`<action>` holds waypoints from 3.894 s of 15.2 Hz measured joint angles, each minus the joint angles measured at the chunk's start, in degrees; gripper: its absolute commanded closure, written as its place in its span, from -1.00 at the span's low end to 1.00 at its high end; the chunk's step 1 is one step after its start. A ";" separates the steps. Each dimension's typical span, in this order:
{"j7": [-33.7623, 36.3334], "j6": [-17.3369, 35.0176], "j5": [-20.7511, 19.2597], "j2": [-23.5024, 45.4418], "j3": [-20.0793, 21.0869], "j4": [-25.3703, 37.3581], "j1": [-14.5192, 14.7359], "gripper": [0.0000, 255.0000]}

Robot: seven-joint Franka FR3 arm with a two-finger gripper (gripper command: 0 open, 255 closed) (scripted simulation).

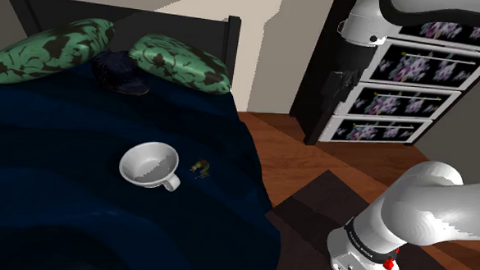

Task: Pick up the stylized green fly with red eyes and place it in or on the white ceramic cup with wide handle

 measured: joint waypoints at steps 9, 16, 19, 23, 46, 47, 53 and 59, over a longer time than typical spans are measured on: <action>5.05 11.00 2.94 8.21 6.46 -2.04 2.72 -1.00; 10.36 22.37 3.63 19.67 12.86 -1.23 4.57 -1.00; 13.35 26.09 2.87 25.65 15.74 1.19 5.12 -1.00; 17.56 31.32 0.39 34.07 19.07 4.29 5.65 -1.00; 34.24 43.42 -17.38 64.75 21.97 19.26 11.53 -1.00; 34.25 43.45 -17.40 64.77 21.97 19.26 11.54 -1.00; 34.27 43.47 -17.41 64.80 21.96 19.27 11.55 1.00; 34.27 43.47 -17.41 64.80 21.96 19.27 11.55 1.00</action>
